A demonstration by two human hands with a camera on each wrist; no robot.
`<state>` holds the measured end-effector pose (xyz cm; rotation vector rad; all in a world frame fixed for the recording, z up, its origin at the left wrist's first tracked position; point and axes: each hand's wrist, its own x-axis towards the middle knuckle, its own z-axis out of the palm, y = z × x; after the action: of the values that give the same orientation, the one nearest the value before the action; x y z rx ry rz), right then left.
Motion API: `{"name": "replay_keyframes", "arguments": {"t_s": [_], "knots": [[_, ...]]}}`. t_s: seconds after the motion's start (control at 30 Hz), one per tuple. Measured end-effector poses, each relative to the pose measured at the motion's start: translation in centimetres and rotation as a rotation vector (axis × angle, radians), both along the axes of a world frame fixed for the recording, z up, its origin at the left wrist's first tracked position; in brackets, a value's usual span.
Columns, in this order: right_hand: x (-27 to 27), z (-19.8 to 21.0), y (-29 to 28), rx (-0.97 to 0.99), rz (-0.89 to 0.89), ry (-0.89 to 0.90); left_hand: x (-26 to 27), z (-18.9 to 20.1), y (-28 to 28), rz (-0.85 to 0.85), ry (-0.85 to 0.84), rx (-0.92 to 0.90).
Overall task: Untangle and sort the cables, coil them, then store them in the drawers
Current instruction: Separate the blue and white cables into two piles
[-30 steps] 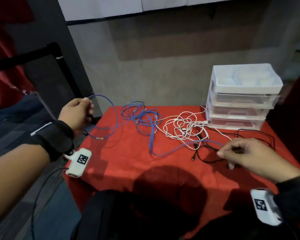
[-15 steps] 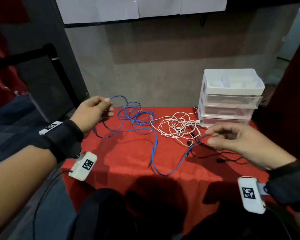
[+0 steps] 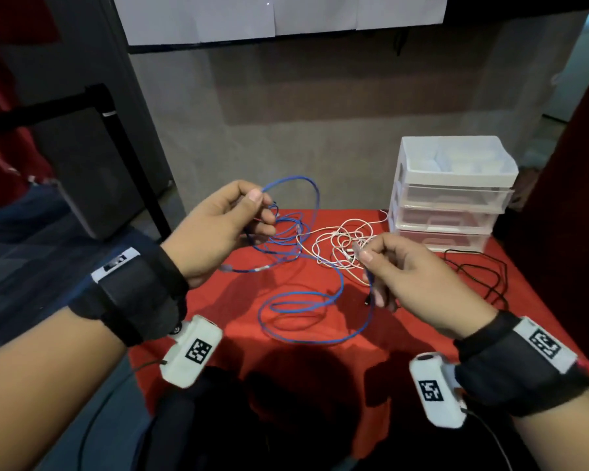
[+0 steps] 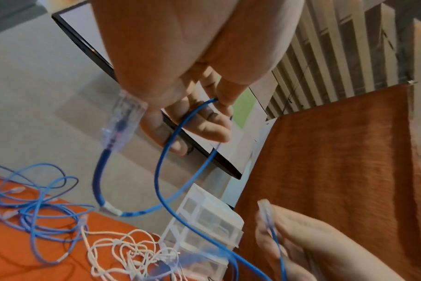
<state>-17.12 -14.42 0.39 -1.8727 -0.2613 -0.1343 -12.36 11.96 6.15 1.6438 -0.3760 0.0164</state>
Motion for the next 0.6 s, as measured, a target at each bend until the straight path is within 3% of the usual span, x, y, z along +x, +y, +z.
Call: {"name": "replay_keyframes", "arguments": {"t_s": [0.1, 0.17, 0.27, 0.6], "knots": [[1.5, -1.3, 1.3, 0.069, -0.178, 0.006, -0.8, -0.5, -1.0, -0.071, 0.019, -0.120], [2.6, -2.6, 1.5, 0.120, -0.280, 0.117, -0.9, -0.3, -1.2, -0.105, 0.054, -0.257], [3.0, -4.6, 1.9, 0.156, -0.178, 0.343, -0.9, -0.3, -1.4, -0.149, 0.120, -0.380], [2.1, -2.3, 3.9, 0.484, 0.207, 0.249, -0.5, -6.5, -1.9, -0.096, 0.192, 0.152]]}}
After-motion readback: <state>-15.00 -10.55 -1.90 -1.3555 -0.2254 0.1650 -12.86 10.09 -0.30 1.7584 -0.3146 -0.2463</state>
